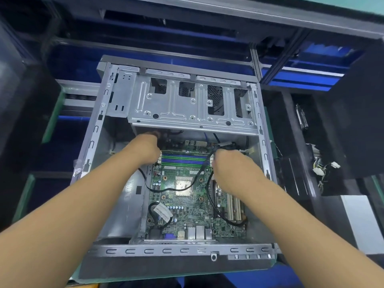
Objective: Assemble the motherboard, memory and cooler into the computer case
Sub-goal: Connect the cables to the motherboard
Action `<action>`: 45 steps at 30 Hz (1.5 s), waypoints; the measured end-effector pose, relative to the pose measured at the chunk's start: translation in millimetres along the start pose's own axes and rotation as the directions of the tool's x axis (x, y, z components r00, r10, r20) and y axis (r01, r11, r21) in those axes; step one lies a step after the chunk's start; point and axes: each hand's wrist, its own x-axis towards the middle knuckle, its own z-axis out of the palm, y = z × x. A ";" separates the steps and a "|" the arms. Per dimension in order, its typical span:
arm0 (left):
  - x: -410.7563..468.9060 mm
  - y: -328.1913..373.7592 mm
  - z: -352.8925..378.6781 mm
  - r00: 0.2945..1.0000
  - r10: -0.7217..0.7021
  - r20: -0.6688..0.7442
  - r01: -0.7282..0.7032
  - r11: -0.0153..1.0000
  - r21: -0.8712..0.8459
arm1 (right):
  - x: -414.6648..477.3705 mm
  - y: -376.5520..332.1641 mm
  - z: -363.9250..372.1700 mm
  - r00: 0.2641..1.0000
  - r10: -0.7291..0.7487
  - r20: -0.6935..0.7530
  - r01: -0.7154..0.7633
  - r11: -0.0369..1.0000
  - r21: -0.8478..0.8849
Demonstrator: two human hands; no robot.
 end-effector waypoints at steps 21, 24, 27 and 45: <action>-2.0 7.3 -11.9 0.992 -0.127 0.020 0.120 0.860 -0.497 | 42.1 2.5 36.6 0.984 -0.173 0.035 0.176 0.976 -0.128; 3.0 1.9 -9.0 0.993 -0.114 0.006 0.092 0.771 -0.630 | 43.5 4.1 35.9 0.985 -0.172 0.029 0.174 0.978 -0.112; 1.0 2.3 -11.7 0.990 -0.136 -0.024 0.091 0.775 -0.625 | 43.4 3.8 36.7 0.985 -0.172 0.022 0.173 0.977 -0.122; 2.5 8.5 -11.7 1.000 0.024 -0.010 -0.025 0.998 -0.050 | 41.9 5.5 45.0 0.984 -0.176 0.006 0.176 0.981 -0.084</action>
